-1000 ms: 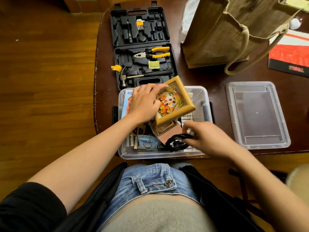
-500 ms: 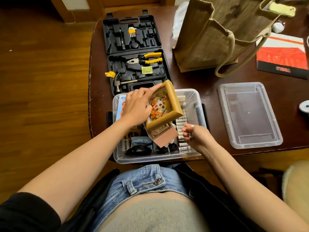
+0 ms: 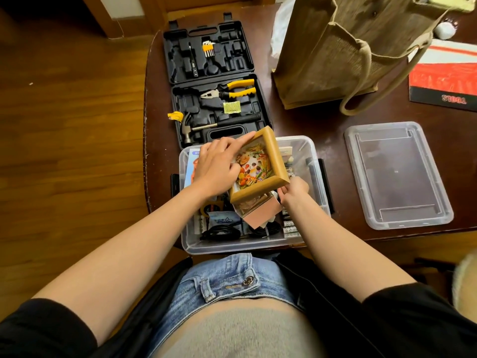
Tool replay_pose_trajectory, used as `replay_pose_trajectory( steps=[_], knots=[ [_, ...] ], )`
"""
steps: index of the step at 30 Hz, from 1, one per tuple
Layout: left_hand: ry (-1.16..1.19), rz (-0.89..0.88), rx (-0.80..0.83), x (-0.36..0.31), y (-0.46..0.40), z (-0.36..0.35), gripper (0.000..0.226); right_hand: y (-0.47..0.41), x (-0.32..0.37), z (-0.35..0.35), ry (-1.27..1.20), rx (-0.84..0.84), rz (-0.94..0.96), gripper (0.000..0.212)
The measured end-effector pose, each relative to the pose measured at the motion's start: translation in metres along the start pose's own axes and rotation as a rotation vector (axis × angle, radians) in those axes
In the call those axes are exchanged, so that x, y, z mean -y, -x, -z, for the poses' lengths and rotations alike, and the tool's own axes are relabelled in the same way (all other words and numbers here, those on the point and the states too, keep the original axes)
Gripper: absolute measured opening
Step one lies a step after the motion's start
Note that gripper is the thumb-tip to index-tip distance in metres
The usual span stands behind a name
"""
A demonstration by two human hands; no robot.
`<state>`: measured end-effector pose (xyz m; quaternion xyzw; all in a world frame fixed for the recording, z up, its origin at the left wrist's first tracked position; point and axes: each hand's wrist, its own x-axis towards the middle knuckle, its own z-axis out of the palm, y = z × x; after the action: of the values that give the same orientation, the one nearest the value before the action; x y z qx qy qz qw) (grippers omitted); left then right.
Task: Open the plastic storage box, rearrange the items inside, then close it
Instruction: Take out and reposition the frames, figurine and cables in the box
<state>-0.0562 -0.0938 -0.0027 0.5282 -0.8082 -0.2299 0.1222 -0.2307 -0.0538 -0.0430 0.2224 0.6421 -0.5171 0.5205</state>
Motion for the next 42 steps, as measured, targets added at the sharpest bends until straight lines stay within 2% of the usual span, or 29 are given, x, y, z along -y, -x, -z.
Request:
replay_pose_trajectory(
  steps=[4, 8, 14, 17, 20, 24, 26, 29, 31, 32, 34, 35, 37, 39, 42],
  knots=[
    [0.000, 0.007, 0.006, 0.000, 0.000, -0.001, 0.074, -0.001, -0.004, 0.002, -0.020, -0.008, -0.022, 0.036],
    [0.001, 0.007, -0.001, 0.000, 0.000, 0.000, 0.074, 0.001, -0.004, 0.000, 0.061, -0.004, 0.018, 0.037],
    [0.001, 0.005, -0.002, -0.001, 0.000, 0.000, 0.073, -0.001, -0.002, -0.002, 0.101, 0.078, 0.030, 0.026],
    [0.004, 0.007, -0.003, -0.001, 0.000, 0.001, 0.073, -0.004, 0.001, 0.000, 0.092, 0.144, 0.026, 0.036],
    [-0.002, 0.004, -0.005, -0.001, 0.000, 0.000, 0.072, -0.004, 0.005, 0.002, 0.096, 0.199, 0.011, 0.030],
    [-0.010, 0.005, 0.008, 0.000, -0.001, 0.000, 0.072, 0.005, 0.012, 0.007, 0.196, 0.214, 0.043, 0.032],
    [-0.005, 0.001, 0.016, -0.001, -0.001, 0.000, 0.071, 0.020, 0.013, 0.017, 0.382, 0.203, 0.176, 0.031],
    [0.013, -0.007, 0.033, 0.000, -0.003, 0.002, 0.071, 0.054, 0.010, 0.048, 0.670, 0.245, 0.641, 0.019],
    [0.029, -0.011, 0.045, 0.002, -0.004, 0.003, 0.071, 0.081, 0.008, 0.069, 0.781, 0.448, 0.865, 0.024],
    [0.035, -0.014, 0.051, 0.003, -0.004, 0.004, 0.070, 0.096, 0.007, 0.075, 0.855, 0.611, 0.896, 0.024],
    [0.047, -0.020, 0.068, 0.005, -0.005, 0.005, 0.069, 0.117, 0.002, 0.072, 1.095, 0.933, 0.832, 0.022],
    [0.052, -0.023, 0.079, 0.005, -0.006, 0.006, 0.068, 0.122, -0.005, 0.065, 1.262, 1.037, 0.812, 0.021],
    [0.056, -0.025, 0.100, 0.006, -0.007, 0.007, 0.066, 0.122, -0.025, 0.044, 1.600, 1.157, 0.904, 0.023],
    [0.062, -0.018, 0.114, 0.006, -0.007, 0.009, 0.065, 0.113, -0.052, 0.022, 1.908, 1.196, 1.077, 0.026],
    [0.075, -0.006, 0.120, 0.004, -0.006, 0.010, 0.065, 0.100, -0.091, -0.006, 2.289, 1.072, 1.262, 0.037]
  ],
)
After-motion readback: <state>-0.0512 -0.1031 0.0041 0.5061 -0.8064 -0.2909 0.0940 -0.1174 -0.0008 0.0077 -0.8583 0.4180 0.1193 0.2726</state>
